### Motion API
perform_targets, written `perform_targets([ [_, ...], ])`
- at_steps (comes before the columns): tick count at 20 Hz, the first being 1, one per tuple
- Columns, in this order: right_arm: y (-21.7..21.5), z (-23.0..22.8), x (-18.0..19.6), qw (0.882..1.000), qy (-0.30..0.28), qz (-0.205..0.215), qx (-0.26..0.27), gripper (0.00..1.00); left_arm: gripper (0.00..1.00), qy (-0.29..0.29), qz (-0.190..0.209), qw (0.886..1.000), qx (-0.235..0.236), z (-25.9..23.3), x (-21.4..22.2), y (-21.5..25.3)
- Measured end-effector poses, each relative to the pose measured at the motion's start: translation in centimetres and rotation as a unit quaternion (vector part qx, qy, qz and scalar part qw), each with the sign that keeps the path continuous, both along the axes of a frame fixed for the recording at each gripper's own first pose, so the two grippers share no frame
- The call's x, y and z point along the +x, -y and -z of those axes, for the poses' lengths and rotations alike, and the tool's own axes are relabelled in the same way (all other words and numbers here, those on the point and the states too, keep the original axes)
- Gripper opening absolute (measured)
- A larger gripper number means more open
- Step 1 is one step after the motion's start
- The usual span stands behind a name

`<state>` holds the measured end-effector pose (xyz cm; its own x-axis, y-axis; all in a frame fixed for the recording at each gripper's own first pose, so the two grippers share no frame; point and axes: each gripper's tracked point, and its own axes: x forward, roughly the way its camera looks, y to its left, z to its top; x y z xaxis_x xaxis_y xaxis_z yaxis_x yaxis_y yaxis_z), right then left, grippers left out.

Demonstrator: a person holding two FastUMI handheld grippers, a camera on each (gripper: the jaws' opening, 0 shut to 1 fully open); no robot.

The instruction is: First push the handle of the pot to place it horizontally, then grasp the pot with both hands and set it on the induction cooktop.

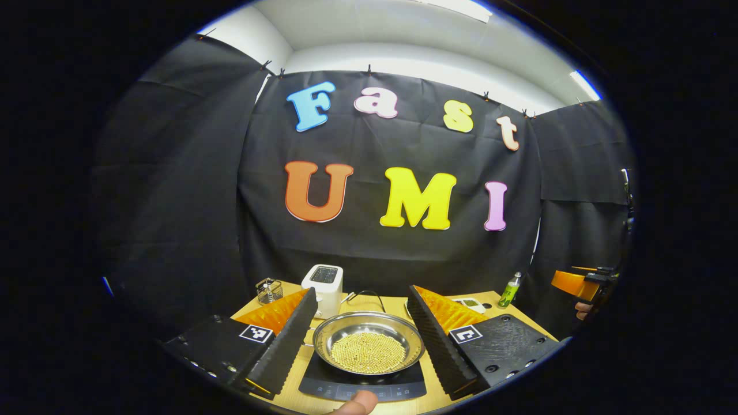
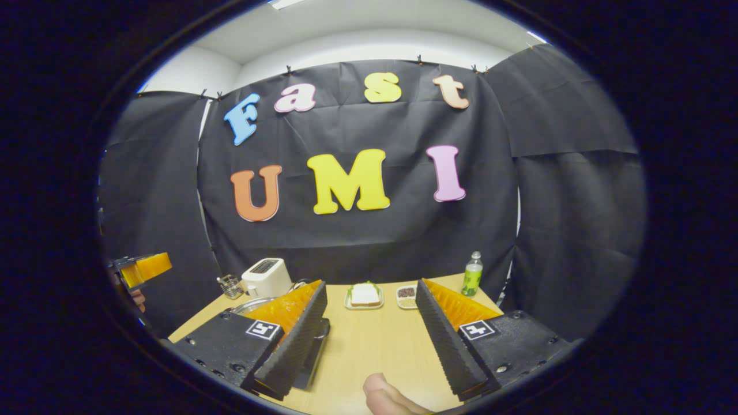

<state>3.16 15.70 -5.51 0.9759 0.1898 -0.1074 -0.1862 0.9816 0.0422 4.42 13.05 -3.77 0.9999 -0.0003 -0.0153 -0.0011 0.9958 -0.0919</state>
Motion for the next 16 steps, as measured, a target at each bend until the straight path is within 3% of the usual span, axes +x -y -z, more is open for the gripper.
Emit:
perform_targets([
  [7,6.1,-0.4,-5.6,0.999,0.045,0.018,0.024,0.97,0.95,0.017,0.023,1.0,0.0,1.5,-3.3,4.8],
  [16,8.2,0.5,-5.1,0.998,0.045,0.028,0.02,0.99,0.95,0.006,0.015,1.0,0.021,2.8,-3.7,5.3],
])
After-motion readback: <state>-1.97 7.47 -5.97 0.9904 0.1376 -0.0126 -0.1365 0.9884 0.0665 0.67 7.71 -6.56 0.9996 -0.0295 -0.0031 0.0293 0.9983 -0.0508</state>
